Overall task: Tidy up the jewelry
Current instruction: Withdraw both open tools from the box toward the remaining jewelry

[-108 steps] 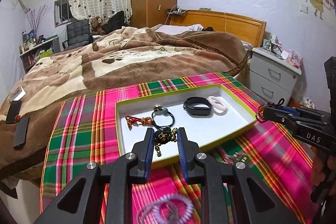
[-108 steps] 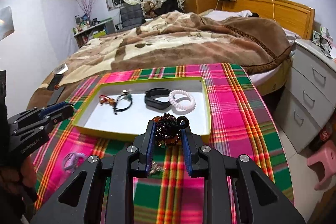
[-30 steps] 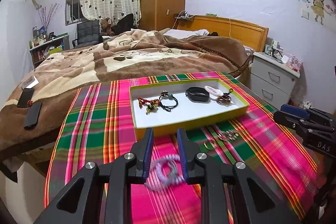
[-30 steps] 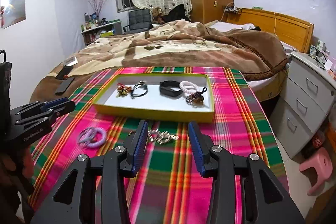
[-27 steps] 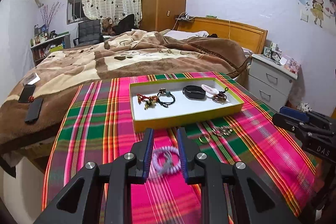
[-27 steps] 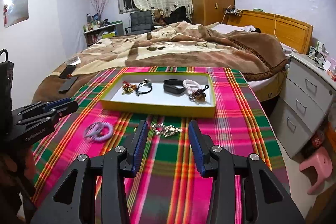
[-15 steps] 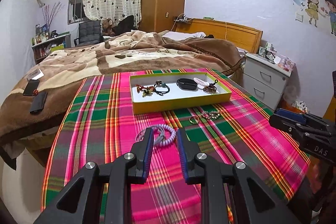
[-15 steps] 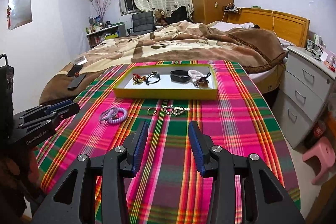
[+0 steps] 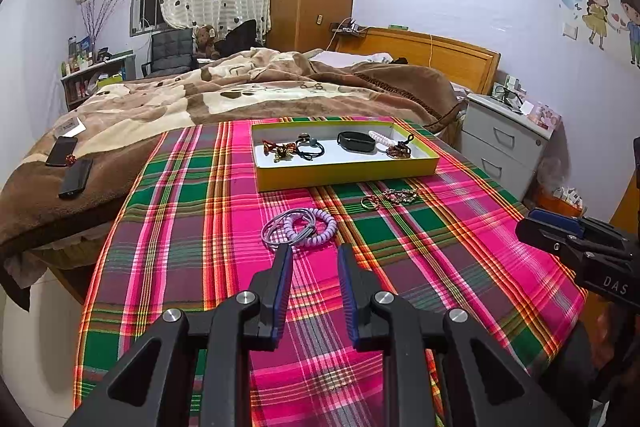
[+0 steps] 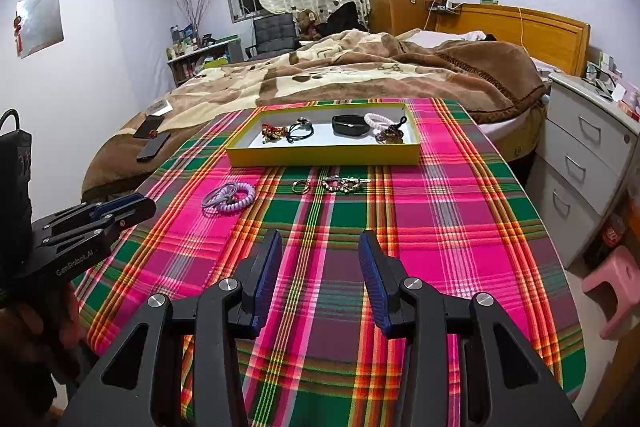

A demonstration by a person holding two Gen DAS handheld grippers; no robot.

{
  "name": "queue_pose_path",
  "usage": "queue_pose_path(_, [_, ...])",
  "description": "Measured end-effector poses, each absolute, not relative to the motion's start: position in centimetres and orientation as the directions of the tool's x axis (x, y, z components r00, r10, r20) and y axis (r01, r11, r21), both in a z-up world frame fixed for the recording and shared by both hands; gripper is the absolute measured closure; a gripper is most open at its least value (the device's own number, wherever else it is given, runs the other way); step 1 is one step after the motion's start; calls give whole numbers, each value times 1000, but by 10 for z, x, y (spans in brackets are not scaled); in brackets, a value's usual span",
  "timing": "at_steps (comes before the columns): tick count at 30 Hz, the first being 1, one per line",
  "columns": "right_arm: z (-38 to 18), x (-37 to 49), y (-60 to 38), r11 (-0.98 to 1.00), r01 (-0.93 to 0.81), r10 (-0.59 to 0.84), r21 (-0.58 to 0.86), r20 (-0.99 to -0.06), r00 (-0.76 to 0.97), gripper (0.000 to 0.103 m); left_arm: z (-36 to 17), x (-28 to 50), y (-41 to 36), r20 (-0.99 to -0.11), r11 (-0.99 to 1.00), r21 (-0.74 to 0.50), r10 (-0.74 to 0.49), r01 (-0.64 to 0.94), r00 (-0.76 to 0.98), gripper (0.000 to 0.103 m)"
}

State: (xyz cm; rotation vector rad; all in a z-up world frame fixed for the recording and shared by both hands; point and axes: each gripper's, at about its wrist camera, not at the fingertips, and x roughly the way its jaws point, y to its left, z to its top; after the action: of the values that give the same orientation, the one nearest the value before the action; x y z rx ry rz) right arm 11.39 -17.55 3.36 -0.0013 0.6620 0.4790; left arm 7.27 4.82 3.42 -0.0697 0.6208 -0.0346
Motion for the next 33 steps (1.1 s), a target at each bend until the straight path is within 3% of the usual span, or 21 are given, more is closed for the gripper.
queue_pose_path(19, [28,129,-162,885,-441,435,152,-611,661,62,22,102,65,-623,996,-90,-38,-24,781,80])
queue_pose_path(33, [20,153,-146,875,-460,444,152,-635,633,62,4,149,79,-693,993,-111,-50,-37,719,75])
